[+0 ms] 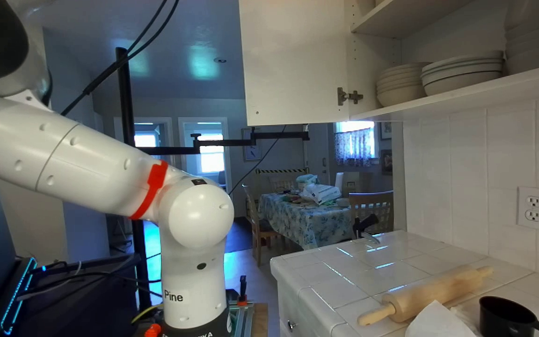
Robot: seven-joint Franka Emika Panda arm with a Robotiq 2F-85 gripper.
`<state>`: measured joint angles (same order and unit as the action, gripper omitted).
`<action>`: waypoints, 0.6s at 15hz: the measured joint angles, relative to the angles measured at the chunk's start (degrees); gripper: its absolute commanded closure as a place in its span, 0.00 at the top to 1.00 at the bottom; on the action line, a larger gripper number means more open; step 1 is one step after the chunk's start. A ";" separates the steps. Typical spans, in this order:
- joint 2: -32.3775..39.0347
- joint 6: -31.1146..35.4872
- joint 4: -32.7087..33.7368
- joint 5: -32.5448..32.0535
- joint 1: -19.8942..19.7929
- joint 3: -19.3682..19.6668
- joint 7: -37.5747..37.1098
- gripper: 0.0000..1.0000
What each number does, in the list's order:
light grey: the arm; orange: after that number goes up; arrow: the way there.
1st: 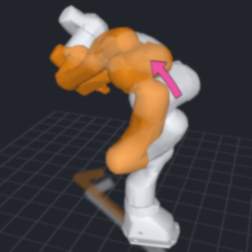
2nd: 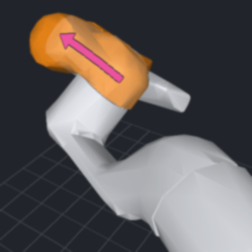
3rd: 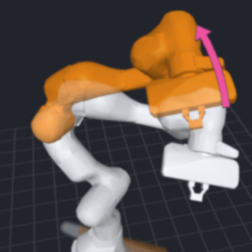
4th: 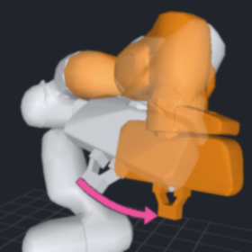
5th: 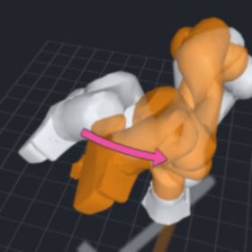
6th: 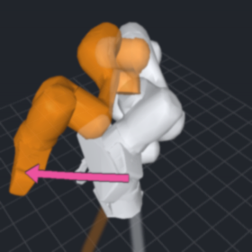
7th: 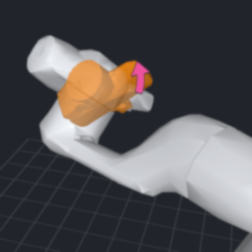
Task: Close the cabinet door
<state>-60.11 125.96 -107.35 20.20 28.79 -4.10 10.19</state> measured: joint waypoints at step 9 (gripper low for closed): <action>0.13 -0.04 -0.30 2.94 3.66 1.35 2.40 1.00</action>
<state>-59.98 125.92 -107.66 23.14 32.45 -2.75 12.59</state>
